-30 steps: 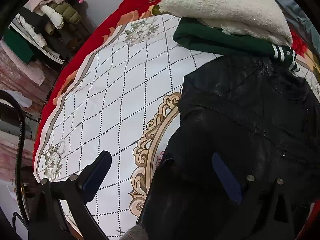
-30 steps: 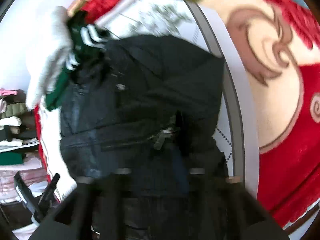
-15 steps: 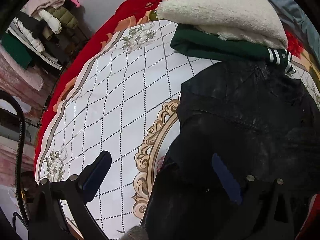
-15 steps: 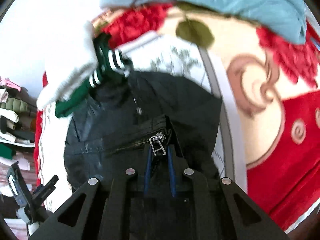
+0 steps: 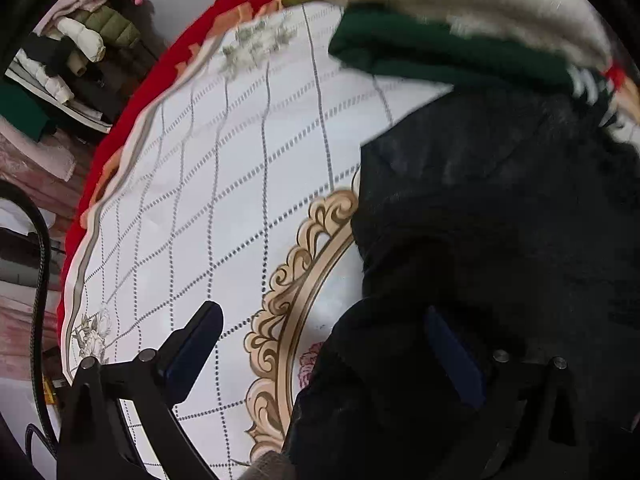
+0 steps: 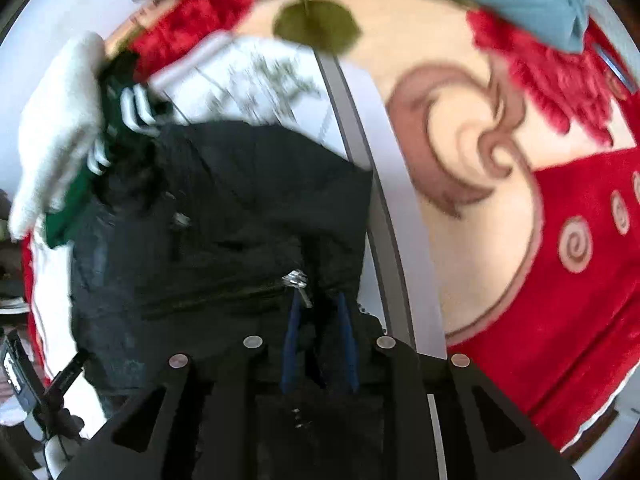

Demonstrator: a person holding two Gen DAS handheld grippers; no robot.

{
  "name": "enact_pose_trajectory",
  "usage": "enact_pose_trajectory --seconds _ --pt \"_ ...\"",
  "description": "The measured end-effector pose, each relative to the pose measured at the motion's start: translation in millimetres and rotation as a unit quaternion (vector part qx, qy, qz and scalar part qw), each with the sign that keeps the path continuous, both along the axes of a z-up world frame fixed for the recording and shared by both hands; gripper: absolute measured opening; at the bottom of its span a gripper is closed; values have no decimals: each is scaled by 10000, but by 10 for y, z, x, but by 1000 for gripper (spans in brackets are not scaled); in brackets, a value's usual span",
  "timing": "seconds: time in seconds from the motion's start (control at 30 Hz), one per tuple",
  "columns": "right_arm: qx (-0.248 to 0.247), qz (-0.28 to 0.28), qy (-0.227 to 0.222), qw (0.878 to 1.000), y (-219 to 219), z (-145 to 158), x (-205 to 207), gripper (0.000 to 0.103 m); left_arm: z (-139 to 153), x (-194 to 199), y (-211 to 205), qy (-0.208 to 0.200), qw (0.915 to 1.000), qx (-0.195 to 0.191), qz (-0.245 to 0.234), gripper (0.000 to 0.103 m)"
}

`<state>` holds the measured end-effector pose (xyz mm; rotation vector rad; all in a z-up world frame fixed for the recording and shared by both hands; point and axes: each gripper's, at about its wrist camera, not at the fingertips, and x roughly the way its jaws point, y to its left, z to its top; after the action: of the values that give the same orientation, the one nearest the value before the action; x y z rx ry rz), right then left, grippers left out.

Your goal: Fold large clothes

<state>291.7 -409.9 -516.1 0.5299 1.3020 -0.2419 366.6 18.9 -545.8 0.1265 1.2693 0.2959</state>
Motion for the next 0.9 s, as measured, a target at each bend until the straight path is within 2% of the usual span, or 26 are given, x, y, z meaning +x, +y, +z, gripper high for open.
enact_pose_trajectory --seconds 0.1,0.17,0.23,0.3,0.4,0.63,0.9 --pt "385 162 -306 9987 115 154 -18 24 112 -61 -84 -77 9999 -109 -63 103" --pt "717 361 -225 9965 256 94 11 24 54 -53 -161 -6 9999 -53 -147 103" --pt "862 486 43 9951 382 -69 55 24 -128 -34 -188 141 9997 42 -188 103" --pt "615 536 352 9960 457 -223 103 24 -329 0 -175 256 9994 125 -202 103" --pt "411 471 756 9952 512 -478 144 23 -409 7 -116 222 9996 -54 -172 103" --pt "-114 452 1074 9931 716 -687 250 21 -431 -10 -86 197 9992 -173 -296 103" --pt "-219 411 1166 9921 851 -784 380 21 -473 23 -43 196 9987 -312 -340 103"
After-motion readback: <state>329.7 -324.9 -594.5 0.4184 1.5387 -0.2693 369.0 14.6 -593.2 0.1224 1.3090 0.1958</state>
